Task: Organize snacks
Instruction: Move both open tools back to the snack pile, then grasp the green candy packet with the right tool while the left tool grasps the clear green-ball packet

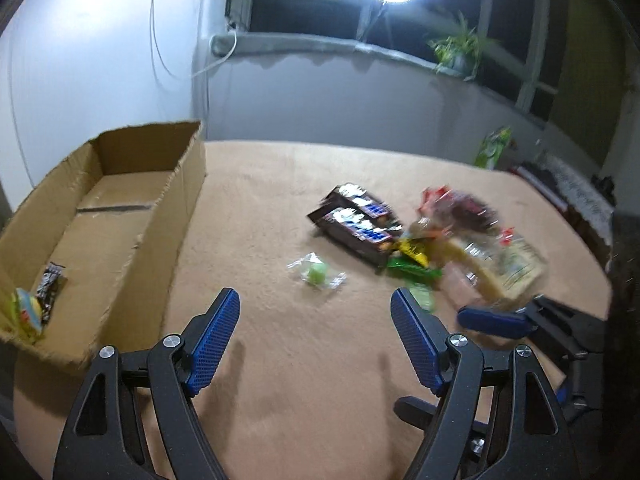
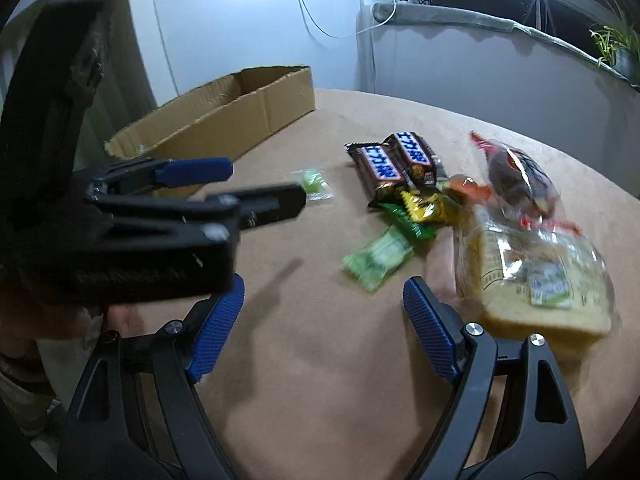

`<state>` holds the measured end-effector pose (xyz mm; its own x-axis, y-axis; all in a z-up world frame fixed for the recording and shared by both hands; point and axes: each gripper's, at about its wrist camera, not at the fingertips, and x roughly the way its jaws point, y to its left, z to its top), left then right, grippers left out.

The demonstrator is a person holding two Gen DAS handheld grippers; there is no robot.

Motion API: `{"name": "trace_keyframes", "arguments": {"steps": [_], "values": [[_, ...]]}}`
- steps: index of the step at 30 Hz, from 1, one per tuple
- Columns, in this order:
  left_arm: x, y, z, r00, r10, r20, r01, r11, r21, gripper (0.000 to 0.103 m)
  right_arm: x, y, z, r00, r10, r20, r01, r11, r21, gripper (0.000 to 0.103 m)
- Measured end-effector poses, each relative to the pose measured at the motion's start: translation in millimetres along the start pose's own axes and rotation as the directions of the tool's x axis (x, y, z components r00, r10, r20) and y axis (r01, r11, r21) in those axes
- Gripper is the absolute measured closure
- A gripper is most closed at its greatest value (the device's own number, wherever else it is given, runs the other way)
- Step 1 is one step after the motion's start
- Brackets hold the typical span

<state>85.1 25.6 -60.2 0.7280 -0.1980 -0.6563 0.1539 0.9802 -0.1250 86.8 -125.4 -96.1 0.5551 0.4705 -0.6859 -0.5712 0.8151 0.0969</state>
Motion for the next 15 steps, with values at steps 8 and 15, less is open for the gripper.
{"name": "trace_keyframes", "arguments": {"steps": [8, 15], "values": [[27.8, -4.1, 12.6, 0.996, 0.012, -0.083, -0.011, 1.000, 0.012, 0.025, 16.7, -35.4, 22.0, 0.999, -0.002, -0.054, 0.006, 0.997, 0.076, 0.029], [46.8, 7.5, 10.9, 0.989, -0.054, -0.139, 0.048, 0.998, -0.048, 0.026, 27.2, -28.5, 28.6, 0.996, -0.057, -0.068, 0.059, 0.998, 0.024, 0.048]]}}
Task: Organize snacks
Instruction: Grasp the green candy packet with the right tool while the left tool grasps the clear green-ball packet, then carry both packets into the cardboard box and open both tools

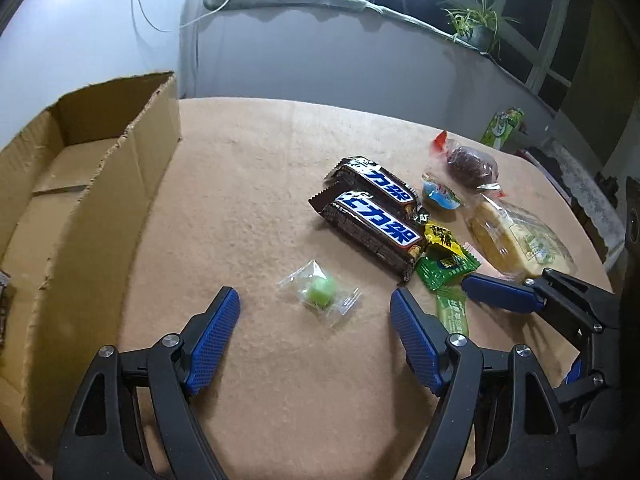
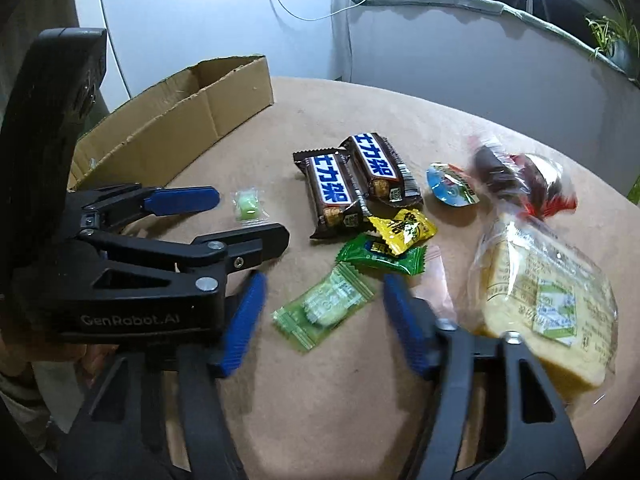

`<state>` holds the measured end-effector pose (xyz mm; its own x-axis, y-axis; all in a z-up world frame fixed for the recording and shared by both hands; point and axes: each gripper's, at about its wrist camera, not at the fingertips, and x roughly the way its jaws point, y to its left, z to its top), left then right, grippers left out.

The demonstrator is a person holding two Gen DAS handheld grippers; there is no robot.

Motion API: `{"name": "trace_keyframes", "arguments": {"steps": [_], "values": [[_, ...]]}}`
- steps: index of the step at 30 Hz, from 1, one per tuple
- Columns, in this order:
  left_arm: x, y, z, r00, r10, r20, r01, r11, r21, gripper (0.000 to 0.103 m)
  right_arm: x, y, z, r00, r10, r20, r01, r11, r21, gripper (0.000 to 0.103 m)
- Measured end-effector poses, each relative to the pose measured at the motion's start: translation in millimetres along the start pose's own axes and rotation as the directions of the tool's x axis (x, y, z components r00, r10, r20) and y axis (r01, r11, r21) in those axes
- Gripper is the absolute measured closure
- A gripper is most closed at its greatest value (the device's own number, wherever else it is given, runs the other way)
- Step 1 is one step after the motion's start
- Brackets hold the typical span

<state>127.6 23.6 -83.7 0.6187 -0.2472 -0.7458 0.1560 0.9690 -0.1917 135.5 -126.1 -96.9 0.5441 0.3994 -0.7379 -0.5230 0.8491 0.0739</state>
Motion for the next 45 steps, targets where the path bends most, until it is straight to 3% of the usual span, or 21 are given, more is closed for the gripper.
{"name": "trace_keyframes", "arguments": {"steps": [2, 4, 5, 9, 13, 16, 27, 34, 45], "values": [[-0.3, -1.4, -0.5, 1.000, 0.006, -0.002, -0.006, 1.000, 0.005, 0.026, 0.0, 1.6, 0.4, 1.000, -0.012, 0.000, 0.012, 1.000, -0.009, 0.051], [-0.8, -1.2, -0.8, 1.000, 0.003, -0.001, -0.003, 1.000, 0.005, 0.026, -1.1, 1.1, -0.8, 1.000, -0.018, 0.007, 0.018, 1.000, -0.012, 0.065], [-1.0, -0.2, -0.3, 1.000, 0.006, 0.003, -0.006, 1.000, 0.005, 0.026, -2.7, 0.5, -1.6, 1.000, -0.019, 0.011, 0.019, 1.000, -0.009, 0.067], [-1.6, 1.5, -1.1, 1.000, 0.026, 0.015, -0.026, 1.000, 0.005, 0.048, -6.7, -5.3, -5.2, 1.000, -0.003, 0.018, 0.003, 1.000, 0.004, 0.076], [-2.8, 6.2, -0.1, 0.999, 0.020, 0.027, -0.020, 1.000, -0.017, 0.070, -10.9, -9.2, -10.0, 1.000, 0.001, 0.030, -0.001, 1.000, 0.005, 0.077], [-4.0, 8.8, -0.3, 0.999, 0.007, 0.035, -0.006, 1.000, -0.028, 0.082, -14.8, -10.6, -14.6, 0.999, 0.009, 0.050, -0.009, 1.000, 0.012, 0.078], [-8.9, 8.9, -2.1, 0.998, -0.020, 0.058, 0.022, 0.999, -0.029, 0.090, -28.5, -24.2, -25.3, 0.990, 0.060, 0.128, -0.070, 0.995, 0.073, 0.079], [-12.5, 6.6, -2.9, 0.997, -0.045, 0.068, 0.047, 0.999, -0.022, 0.091, -32.6, -26.0, -29.1, 0.990, 0.042, 0.134, -0.054, 0.995, 0.087, 0.079], [-57.9, 0.0, -1.4, 0.978, -0.083, 0.190, 0.087, 0.996, -0.016, 0.091, -76.8, -32.7, -22.5, 0.965, 0.044, 0.257, -0.079, 0.989, 0.126, 0.079]]}}
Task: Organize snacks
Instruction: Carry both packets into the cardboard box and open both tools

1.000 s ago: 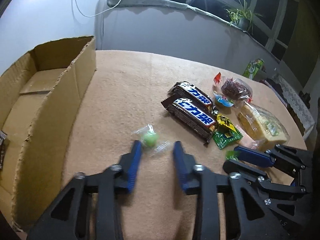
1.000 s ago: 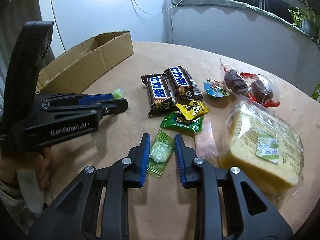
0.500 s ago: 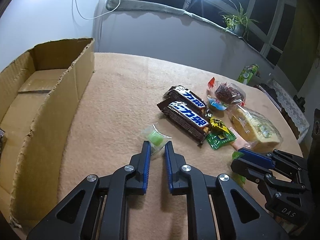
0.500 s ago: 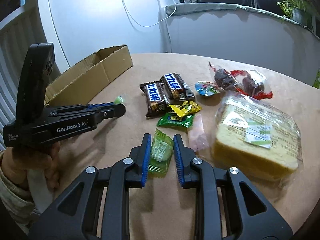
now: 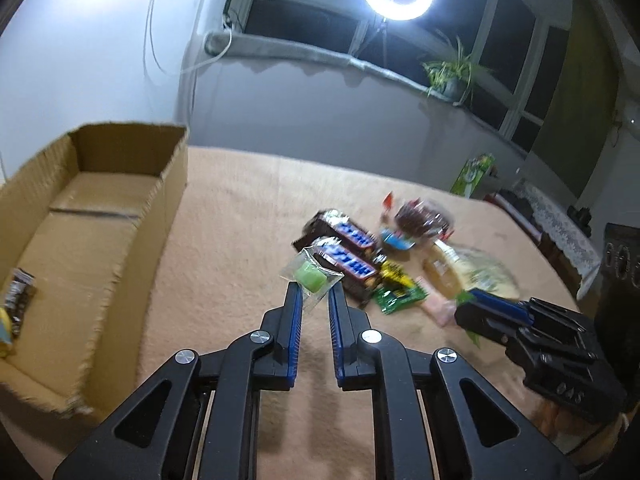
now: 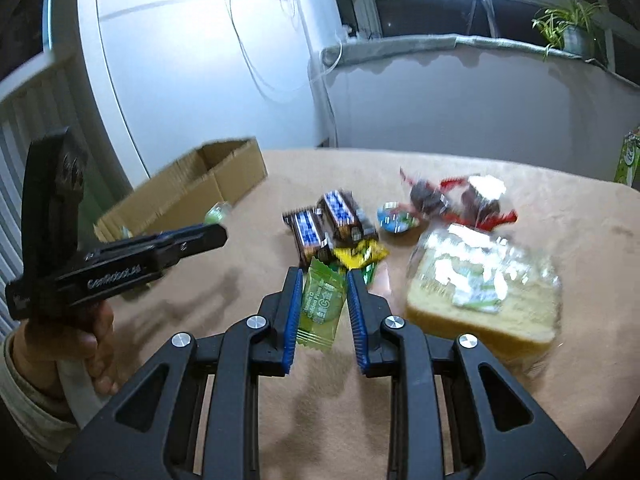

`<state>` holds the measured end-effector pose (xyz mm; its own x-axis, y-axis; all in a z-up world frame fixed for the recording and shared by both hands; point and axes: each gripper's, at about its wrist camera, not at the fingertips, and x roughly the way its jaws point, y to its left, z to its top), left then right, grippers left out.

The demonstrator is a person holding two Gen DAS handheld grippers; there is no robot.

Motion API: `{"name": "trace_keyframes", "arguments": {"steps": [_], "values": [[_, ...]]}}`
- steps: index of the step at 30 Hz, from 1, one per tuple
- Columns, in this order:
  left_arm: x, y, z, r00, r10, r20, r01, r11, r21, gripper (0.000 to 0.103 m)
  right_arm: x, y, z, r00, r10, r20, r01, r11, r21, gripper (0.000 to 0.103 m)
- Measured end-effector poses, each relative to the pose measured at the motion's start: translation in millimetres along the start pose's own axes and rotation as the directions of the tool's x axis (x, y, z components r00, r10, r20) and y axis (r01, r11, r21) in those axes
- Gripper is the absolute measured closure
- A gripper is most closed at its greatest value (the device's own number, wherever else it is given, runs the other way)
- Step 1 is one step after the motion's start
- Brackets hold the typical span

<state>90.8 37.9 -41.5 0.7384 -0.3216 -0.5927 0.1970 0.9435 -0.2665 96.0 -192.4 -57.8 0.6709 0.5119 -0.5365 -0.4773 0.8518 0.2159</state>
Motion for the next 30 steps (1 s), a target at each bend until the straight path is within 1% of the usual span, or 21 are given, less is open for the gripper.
{"name": "trace_keyframes", "arguments": {"steps": [5, 8, 13, 16, 21, 30], "values": [[-27.9, -4.0, 8.3, 0.998, 0.005, 0.057, -0.006, 1.000, 0.016, 0.091, -17.5, 7.1, 16.0, 0.999, 0.010, 0.051, -0.009, 1.000, -0.007, 0.079], [-45.1, -5.0, 14.9, 0.995, 0.020, 0.095, -0.023, 0.999, 0.031, 0.091, -20.2, 16.2, 27.0, 0.998, 0.016, 0.066, -0.015, 1.000, -0.024, 0.079], [-71.4, 4.1, 22.9, 0.987, 0.049, 0.152, -0.054, 0.998, 0.028, 0.091, -18.5, 35.0, 39.6, 0.996, 0.034, 0.081, -0.029, 0.998, -0.063, 0.079], [-83.2, 15.8, 24.4, 0.982, 0.076, 0.176, -0.080, 0.997, 0.017, 0.091, -13.2, 53.9, 51.2, 0.995, 0.058, 0.086, -0.050, 0.994, -0.096, 0.079], [-98.8, 44.4, 23.6, 0.973, 0.116, 0.198, -0.112, 0.993, -0.030, 0.091, 2.7, 88.3, 66.1, 0.991, 0.106, 0.084, -0.093, 0.985, -0.146, 0.079], [-118.2, 93.2, 16.2, 0.960, 0.188, 0.207, -0.167, 0.980, -0.112, 0.091, 39.0, 159.7, 87.1, 0.975, 0.217, 0.053, -0.199, 0.951, -0.237, 0.079]]}}
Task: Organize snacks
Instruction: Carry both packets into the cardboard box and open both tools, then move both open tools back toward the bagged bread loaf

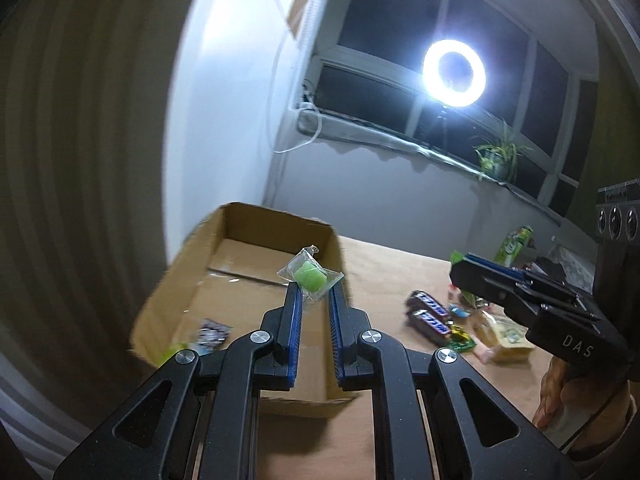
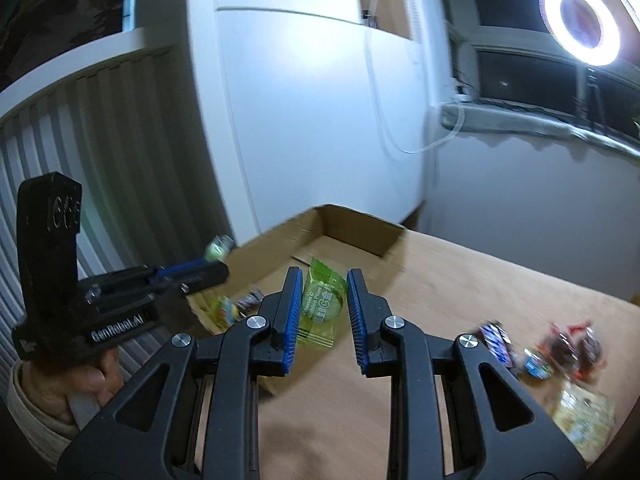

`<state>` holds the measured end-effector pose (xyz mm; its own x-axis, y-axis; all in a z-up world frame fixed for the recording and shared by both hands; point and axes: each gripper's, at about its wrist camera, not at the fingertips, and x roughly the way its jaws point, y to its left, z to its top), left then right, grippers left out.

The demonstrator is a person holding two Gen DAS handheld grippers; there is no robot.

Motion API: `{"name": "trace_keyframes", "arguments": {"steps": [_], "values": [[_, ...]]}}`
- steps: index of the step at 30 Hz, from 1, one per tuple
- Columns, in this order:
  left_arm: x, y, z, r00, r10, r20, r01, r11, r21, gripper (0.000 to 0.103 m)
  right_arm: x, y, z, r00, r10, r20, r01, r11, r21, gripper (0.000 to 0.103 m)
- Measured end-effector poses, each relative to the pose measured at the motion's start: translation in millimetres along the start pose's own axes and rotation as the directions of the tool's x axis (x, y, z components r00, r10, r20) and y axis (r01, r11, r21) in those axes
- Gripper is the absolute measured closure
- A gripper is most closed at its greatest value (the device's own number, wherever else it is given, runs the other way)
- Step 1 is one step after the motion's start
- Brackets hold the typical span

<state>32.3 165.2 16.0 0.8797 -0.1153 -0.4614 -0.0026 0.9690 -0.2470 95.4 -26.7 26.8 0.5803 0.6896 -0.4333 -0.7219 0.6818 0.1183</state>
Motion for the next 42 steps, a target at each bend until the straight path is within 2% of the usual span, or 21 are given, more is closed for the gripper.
{"name": "trace_keyframes", "arguments": {"steps": [5, 8, 9, 11, 12, 14, 20, 22, 23, 26, 31, 35, 37, 42], "values": [[4.4, 18.5, -0.8, 1.000, 0.015, -0.013, -0.016, 0.999, -0.028, 0.091, 36.6, 24.1, 16.1, 0.998, 0.056, -0.013, -0.056, 0.998, -0.034, 0.079], [13.2, 26.5, -4.2, 0.998, 0.041, -0.047, -0.042, 0.999, -0.021, 0.088, 60.7, 31.3, 20.3, 0.995, 0.087, -0.044, -0.089, 0.995, -0.054, 0.077], [15.9, 27.9, -5.1, 0.997, 0.056, -0.052, -0.057, 0.998, -0.020, 0.084, 66.0, 31.7, 20.7, 0.996, 0.077, -0.042, -0.079, 0.995, -0.054, 0.071], [19.2, 32.3, -10.1, 0.994, 0.083, -0.072, -0.085, 0.996, -0.027, 0.070, 67.1, 28.3, 19.2, 0.997, 0.075, -0.030, -0.076, 0.996, -0.039, 0.055], [19.6, 34.4, -11.0, 0.994, 0.087, -0.072, -0.090, 0.995, -0.031, 0.058, 64.9, 26.0, 17.4, 0.997, 0.071, -0.020, -0.072, 0.997, -0.030, 0.043], [15.7, 36.6, -14.1, 0.993, 0.105, -0.058, -0.108, 0.994, -0.035, 0.048, 58.9, 20.9, 14.8, 0.998, 0.056, -0.002, -0.056, 0.998, -0.015, 0.039], [6.3, 36.8, -14.9, 0.993, 0.111, -0.028, -0.112, 0.993, -0.041, 0.047, 33.9, 4.5, 8.7, 0.999, 0.005, 0.049, -0.007, 0.999, 0.034, 0.038], [3.6, 33.1, -14.6, 0.993, 0.120, -0.022, -0.120, 0.992, -0.027, 0.043, 23.3, 3.8, 6.0, 0.997, -0.022, 0.068, 0.019, 0.999, 0.042, 0.022], [2.7, 30.1, -14.3, 0.991, 0.132, -0.017, -0.133, 0.991, -0.014, 0.043, 19.5, 2.3, 2.1, 0.996, -0.044, 0.080, 0.040, 0.998, 0.050, 0.020], [-2.9, 15.7, -12.0, 0.986, 0.167, 0.003, -0.167, 0.985, 0.039, 0.042, 10.4, -3.8, -4.1, 0.993, -0.065, 0.096, 0.056, 0.994, 0.089, 0.019], [-17.3, -7.8, -6.6, 0.976, 0.211, 0.049, -0.215, 0.970, 0.111, 0.032, -7.5, -11.7, -9.9, 0.990, -0.080, 0.120, 0.066, 0.991, 0.118, 0.018], [-26.4, -20.8, -4.2, 0.975, 0.212, 0.068, -0.220, 0.964, 0.148, 0.030, -20.2, -18.6, -14.9, 0.987, -0.103, 0.122, 0.086, 0.987, 0.136, 0.016], [-29.4, -25.5, -4.2, 0.975, 0.210, 0.077, -0.220, 0.962, 0.161, 0.026, -27.2, -21.9, -18.4, 0.986, -0.108, 0.126, 0.090, 0.985, 0.145, 0.006], [-29.8, -36.8, -5.1, 0.973, 0.216, 0.083, -0.228, 0.956, 0.187, 0.025, -39.3, -28.0, -26.5, 0.985, -0.124, 0.121, 0.104, 0.983, 0.154, 0.005]]}}
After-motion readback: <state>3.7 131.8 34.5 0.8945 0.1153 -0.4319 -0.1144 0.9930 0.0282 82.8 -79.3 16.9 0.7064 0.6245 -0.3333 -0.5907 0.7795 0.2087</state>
